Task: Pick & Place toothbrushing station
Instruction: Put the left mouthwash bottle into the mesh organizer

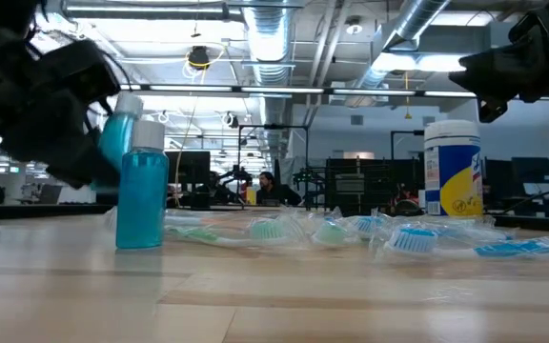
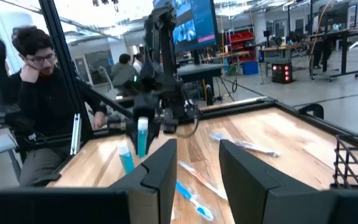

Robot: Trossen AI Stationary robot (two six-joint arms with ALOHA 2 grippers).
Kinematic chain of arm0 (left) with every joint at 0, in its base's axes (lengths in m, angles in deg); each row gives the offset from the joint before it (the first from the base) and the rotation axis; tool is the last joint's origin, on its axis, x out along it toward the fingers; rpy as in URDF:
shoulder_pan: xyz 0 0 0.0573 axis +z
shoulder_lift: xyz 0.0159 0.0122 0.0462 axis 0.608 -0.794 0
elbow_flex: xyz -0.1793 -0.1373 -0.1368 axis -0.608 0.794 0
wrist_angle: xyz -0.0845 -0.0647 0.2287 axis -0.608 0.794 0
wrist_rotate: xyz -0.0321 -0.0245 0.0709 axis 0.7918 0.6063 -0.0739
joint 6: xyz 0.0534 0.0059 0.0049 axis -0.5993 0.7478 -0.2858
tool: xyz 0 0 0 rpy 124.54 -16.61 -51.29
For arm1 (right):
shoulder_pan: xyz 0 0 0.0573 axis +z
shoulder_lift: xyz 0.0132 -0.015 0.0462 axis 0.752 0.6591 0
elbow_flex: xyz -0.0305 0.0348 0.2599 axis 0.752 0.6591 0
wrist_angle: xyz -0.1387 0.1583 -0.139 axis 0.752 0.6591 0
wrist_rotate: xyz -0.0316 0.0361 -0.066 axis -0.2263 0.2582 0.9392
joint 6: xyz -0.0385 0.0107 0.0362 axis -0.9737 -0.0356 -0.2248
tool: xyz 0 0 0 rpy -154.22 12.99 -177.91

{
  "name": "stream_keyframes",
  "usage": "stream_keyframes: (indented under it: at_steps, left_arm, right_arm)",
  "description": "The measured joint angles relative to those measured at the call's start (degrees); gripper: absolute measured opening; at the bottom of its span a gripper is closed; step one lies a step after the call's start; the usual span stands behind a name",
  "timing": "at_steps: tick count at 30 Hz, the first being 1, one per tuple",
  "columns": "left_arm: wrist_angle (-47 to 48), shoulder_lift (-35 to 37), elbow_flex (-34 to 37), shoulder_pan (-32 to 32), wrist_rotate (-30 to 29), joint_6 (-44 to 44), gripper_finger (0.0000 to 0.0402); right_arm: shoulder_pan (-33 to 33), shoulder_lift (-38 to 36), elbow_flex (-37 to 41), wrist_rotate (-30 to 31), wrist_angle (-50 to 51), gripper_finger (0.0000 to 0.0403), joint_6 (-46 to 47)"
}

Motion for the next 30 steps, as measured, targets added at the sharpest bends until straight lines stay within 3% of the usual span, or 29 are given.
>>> stream_keyframes:
  at_steps: [7, 12, 20, 30]
  left_arm:
    - [19.1, 13.5, -4.8, 8.4, 5.2, -4.4, 0.0066]
    - [34.3, 15.6, -14.2, 15.4, 10.4, -9.7, 0.0065]
    - [45.9, 9.1, -28.8, 21.8, 17.1, -16.8, 0.0065]
    - [60.3, -6.7, -48.5, 22.9, 20.0, -22.5, 0.0065]
  right_arm:
    - [-1.1, 9.2, -4.5, 0.0, -0.2, 0.0111, -1.3]
    - [-3.1, 19.5, -9.5, -0.2, -0.3, 0.0111, -1.8]
    - [-6.1, 35.9, -20.1, -4.6, -0.3, 0.0111, -5.4]
    - [-9.7, 54.9, -35.4, -15.0, 0.5, 0.0111, -9.8]
